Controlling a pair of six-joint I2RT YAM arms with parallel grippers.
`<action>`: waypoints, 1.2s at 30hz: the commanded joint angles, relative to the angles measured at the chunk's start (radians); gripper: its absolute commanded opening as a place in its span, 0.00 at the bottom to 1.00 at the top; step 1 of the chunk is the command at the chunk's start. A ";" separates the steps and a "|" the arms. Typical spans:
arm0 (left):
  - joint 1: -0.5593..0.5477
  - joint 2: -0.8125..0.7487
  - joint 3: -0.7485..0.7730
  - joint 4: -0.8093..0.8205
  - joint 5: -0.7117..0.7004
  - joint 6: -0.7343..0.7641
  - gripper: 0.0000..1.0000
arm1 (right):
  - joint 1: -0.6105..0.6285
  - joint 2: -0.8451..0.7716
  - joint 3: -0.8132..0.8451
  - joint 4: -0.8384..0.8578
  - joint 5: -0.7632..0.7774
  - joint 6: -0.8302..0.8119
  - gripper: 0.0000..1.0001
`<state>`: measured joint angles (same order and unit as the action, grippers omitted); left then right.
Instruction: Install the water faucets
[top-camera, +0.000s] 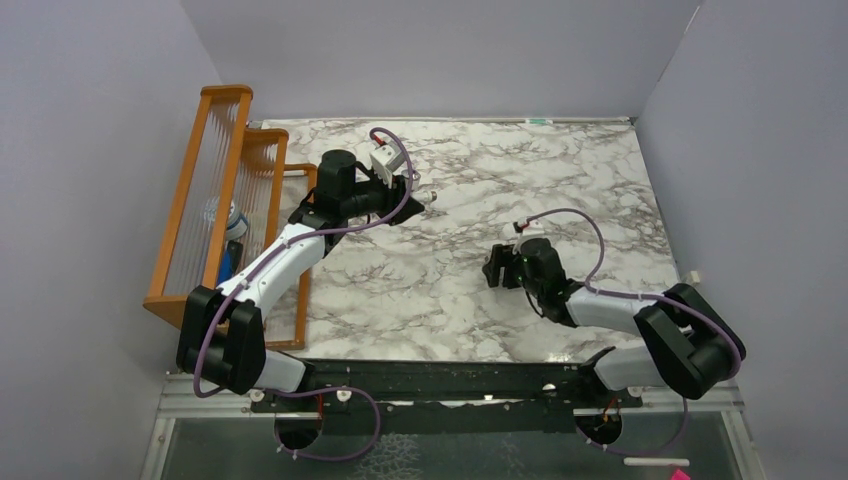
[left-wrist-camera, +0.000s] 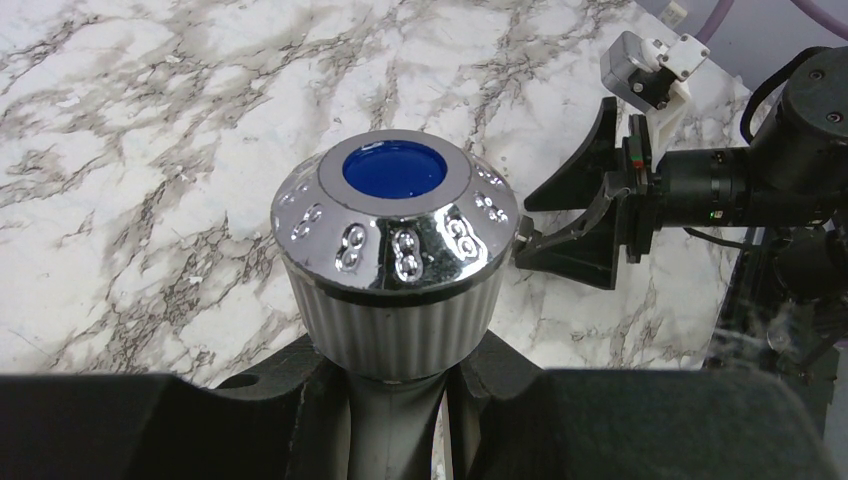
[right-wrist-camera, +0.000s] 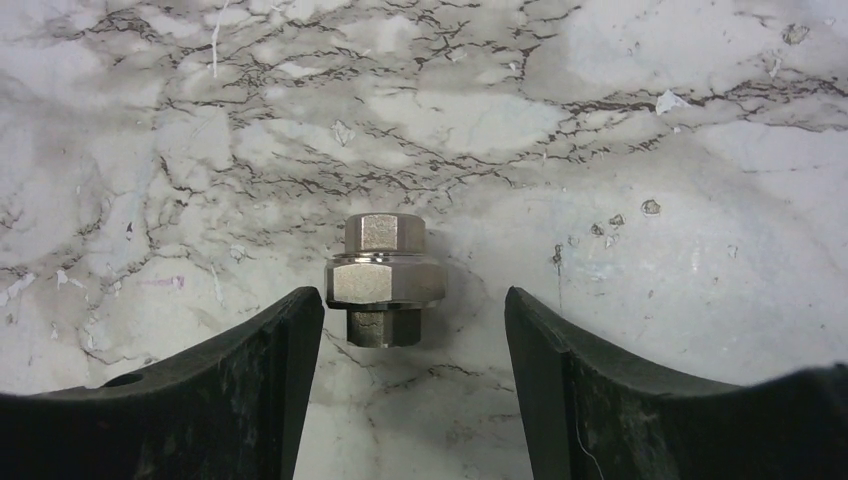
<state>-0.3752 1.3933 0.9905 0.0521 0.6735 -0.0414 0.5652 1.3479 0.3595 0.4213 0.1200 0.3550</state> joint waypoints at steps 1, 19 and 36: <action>-0.005 0.002 0.005 0.034 0.034 0.006 0.00 | 0.023 0.030 0.001 0.104 0.065 -0.034 0.70; -0.005 0.007 0.010 0.029 0.040 0.006 0.00 | 0.071 0.102 0.032 0.123 0.160 0.012 0.57; -0.005 -0.001 0.010 0.036 0.043 -0.002 0.00 | 0.073 -0.056 0.130 -0.003 0.116 -0.098 0.02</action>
<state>-0.3752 1.3956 0.9905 0.0521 0.6842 -0.0414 0.6296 1.4117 0.3950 0.4744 0.2459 0.3340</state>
